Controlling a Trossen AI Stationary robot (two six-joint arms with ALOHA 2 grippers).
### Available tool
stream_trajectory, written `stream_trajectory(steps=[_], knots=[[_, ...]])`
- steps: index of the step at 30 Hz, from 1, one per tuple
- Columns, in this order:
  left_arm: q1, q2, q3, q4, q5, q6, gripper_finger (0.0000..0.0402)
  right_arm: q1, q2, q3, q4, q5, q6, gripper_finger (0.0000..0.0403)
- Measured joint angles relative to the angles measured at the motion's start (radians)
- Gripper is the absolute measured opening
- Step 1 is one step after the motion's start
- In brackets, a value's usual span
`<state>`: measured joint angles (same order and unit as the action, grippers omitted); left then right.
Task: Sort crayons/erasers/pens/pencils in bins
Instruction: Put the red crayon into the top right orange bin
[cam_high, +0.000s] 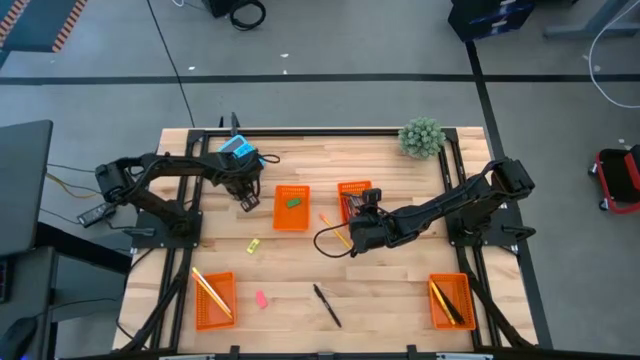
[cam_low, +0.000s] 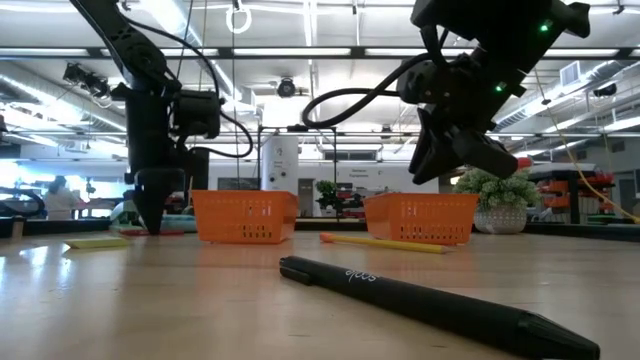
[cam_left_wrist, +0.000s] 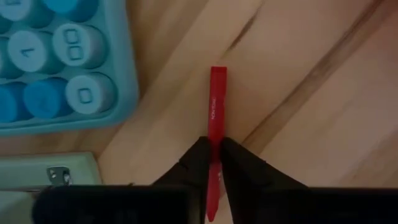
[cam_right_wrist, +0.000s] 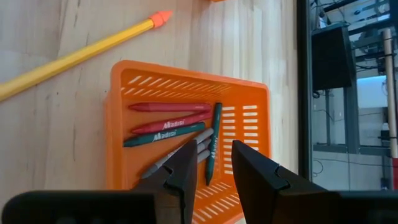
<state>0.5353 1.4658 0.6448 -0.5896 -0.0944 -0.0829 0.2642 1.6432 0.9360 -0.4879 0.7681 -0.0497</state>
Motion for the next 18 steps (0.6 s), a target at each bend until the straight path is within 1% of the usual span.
stream_trajectory(steps=[3, 6, 10, 14, 18], knots=[[-0.014, 0.000, -0.001, 0.007, 0.001, -0.012, 0.0066, 0.000, 0.000, 0.000, -0.005, -0.012, 0.001, 0.0106], [-0.025, 0.000, -0.002, 0.013, 0.003, -0.036, 0.0071, 0.000, 0.000, 0.000, -0.006, -0.014, 0.001, 0.0106], [-0.047, 0.000, -0.003, 0.029, 0.007, -0.094, 0.0055, 0.000, 0.000, 0.000, -0.050, -0.014, 0.017, 0.0106], [-0.075, 0.001, -0.002, 0.039, 0.018, -0.116, 0.0037, 0.000, 0.000, 0.000, -0.140, -0.015, 0.082, 0.0106], [-0.084, 0.001, -0.002, 0.044, 0.020, -0.114, 0.0038, 0.000, 0.000, 0.000, -0.203, -0.014, 0.148, 0.0106]])
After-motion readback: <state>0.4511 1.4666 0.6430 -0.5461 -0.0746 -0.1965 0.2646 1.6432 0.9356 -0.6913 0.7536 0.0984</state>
